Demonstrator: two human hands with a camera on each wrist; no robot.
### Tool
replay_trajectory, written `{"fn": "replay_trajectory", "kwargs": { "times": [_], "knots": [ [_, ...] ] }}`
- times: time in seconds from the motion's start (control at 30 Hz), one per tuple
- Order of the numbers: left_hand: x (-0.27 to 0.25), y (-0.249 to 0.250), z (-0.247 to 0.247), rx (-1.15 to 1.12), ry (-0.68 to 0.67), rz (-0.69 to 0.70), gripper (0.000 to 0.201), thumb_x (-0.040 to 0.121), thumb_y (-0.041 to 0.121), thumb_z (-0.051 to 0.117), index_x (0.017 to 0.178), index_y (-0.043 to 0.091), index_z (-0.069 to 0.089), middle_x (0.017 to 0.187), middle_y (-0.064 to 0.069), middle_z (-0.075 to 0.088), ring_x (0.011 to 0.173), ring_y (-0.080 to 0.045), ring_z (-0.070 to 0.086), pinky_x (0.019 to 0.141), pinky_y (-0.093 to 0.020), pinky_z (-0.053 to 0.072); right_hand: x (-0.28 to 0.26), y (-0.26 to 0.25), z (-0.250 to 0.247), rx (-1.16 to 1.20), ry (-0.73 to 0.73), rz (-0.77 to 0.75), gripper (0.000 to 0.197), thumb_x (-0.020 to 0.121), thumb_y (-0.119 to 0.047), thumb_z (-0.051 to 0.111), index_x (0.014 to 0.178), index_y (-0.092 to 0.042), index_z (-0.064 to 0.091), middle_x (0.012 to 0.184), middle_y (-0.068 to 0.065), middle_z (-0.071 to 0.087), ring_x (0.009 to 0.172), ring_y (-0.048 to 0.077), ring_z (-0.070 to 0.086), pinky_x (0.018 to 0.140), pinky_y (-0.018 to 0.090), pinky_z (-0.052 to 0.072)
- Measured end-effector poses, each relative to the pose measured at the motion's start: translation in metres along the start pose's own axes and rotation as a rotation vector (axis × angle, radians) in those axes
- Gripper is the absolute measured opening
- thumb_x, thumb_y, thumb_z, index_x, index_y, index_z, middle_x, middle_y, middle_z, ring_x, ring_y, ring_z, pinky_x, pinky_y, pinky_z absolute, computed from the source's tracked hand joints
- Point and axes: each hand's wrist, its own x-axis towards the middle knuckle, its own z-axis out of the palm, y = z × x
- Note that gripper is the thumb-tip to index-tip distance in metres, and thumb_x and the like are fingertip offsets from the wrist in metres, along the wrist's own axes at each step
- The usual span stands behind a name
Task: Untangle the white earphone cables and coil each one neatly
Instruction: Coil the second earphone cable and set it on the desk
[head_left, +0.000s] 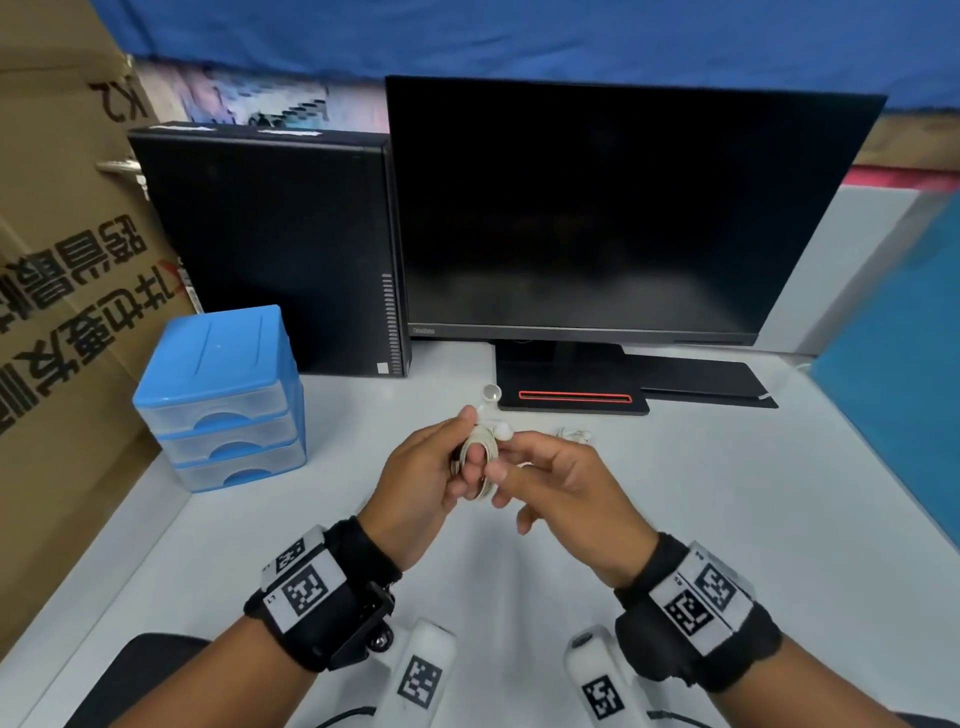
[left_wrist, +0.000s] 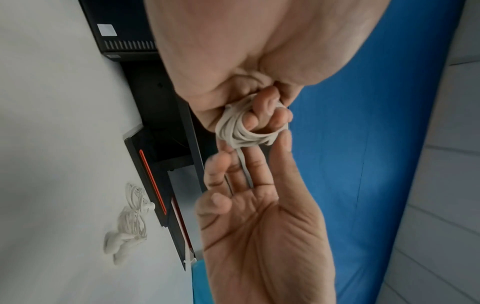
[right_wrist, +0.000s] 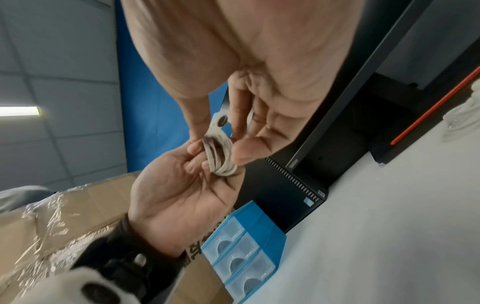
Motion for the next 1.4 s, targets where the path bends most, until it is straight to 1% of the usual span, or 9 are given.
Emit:
{"fn": "replay_trajectory", "kwargs": {
  "times": [0.17,0.27,0.4,0.53,0.67,0.83,1.0,1.2,1.4],
  "knots": [
    [-0.001,-0.005,0.003,0.016,0.043,0.086,0.047,0.102,0.031,0.041,0.075,-0.005,0.054,0.05,0.001,0.036,0.047,-0.011,0.032,0.063,-0.029,0.034,-0.001,0.009,0.009,-0.039,0.118,-0.044,0.027,0.085,-0.019,0.073,0.11,-0.009,0.072,0.092,0.011,0.074,0.074,0.012,0.062,0.053,0.025,0.049],
    [-0.004,-0.007,0.008,0.03,0.06,0.138,0.048,0.103,0.029,0.041,0.078,-0.009,0.055,0.046,0.002,0.035,0.05,-0.013,0.032,0.062,-0.028,0.034,-0.004,0.008,0.013,-0.036,0.116,-0.068,0.026,0.087,-0.023,0.072,0.111,-0.014,0.072,0.093,0.008,0.076,0.079,0.013,0.067,0.054,0.027,0.048],
    [-0.006,-0.006,0.013,0.011,0.052,0.158,0.046,0.103,0.025,0.039,0.066,0.013,0.063,0.049,0.002,0.036,0.049,-0.012,0.032,0.065,-0.029,0.035,-0.004,0.004,0.014,-0.027,0.125,-0.148,0.018,0.088,-0.017,0.071,0.106,-0.016,0.073,0.084,0.008,0.076,0.072,0.009,0.066,0.052,0.03,0.044],
    [-0.006,-0.007,0.013,-0.006,0.059,0.153,0.04,0.103,0.024,0.039,0.072,0.006,0.056,0.055,0.002,0.04,0.051,-0.012,0.034,0.063,-0.029,0.034,-0.004,0.006,0.015,-0.038,0.162,-0.214,0.015,0.086,-0.008,0.071,0.098,-0.017,0.076,0.089,0.006,0.072,0.065,0.005,0.063,0.054,0.015,0.045],
    [-0.006,-0.011,0.012,-0.046,0.06,0.141,0.043,0.103,0.026,0.04,0.072,0.012,0.067,0.06,-0.003,0.038,0.06,-0.016,0.035,0.066,-0.03,0.037,0.0,0.011,0.012,-0.107,0.195,-0.218,0.008,0.085,-0.012,0.075,0.09,-0.018,0.078,0.087,0.004,0.072,0.074,0.022,0.061,0.06,0.027,0.051],
    [-0.005,-0.016,0.016,0.024,0.102,0.175,0.04,0.104,0.026,0.038,0.103,-0.003,0.066,0.054,0.006,0.044,0.053,-0.008,0.044,0.066,-0.028,0.04,-0.002,0.012,0.014,-0.159,0.186,-0.25,0.005,0.09,-0.017,0.069,0.086,-0.016,0.072,0.073,0.002,0.075,0.075,0.028,0.065,0.068,0.054,0.056],
    [-0.002,-0.014,0.022,0.165,0.105,0.277,0.041,0.104,0.027,0.037,0.077,0.003,0.056,0.06,-0.004,0.045,0.06,-0.012,0.044,0.065,-0.023,0.041,-0.002,0.011,0.012,-0.213,0.24,-0.302,0.01,0.092,-0.017,0.066,0.083,-0.016,0.07,0.07,-0.002,0.072,0.067,0.018,0.062,0.067,0.04,0.056],
    [0.0,-0.019,0.018,0.251,0.1,0.379,0.032,0.104,0.021,0.04,0.089,0.004,0.064,0.09,-0.017,0.056,0.079,-0.011,0.056,0.074,-0.02,0.046,0.003,0.021,0.002,-0.413,0.348,-0.415,0.012,0.091,-0.02,0.064,0.098,-0.017,0.072,0.083,-0.01,0.07,0.071,0.015,0.062,0.062,0.033,0.054],
    [-0.002,-0.02,0.007,0.527,0.174,0.476,0.037,0.1,0.033,0.048,0.073,0.013,0.064,0.07,0.0,0.057,0.067,-0.017,0.054,0.065,-0.03,0.044,0.004,0.022,-0.004,-0.655,0.319,-0.579,0.012,0.091,-0.015,0.061,0.098,-0.017,0.071,0.084,-0.01,0.065,0.069,0.007,0.058,0.058,0.025,0.05]
  ]
}}
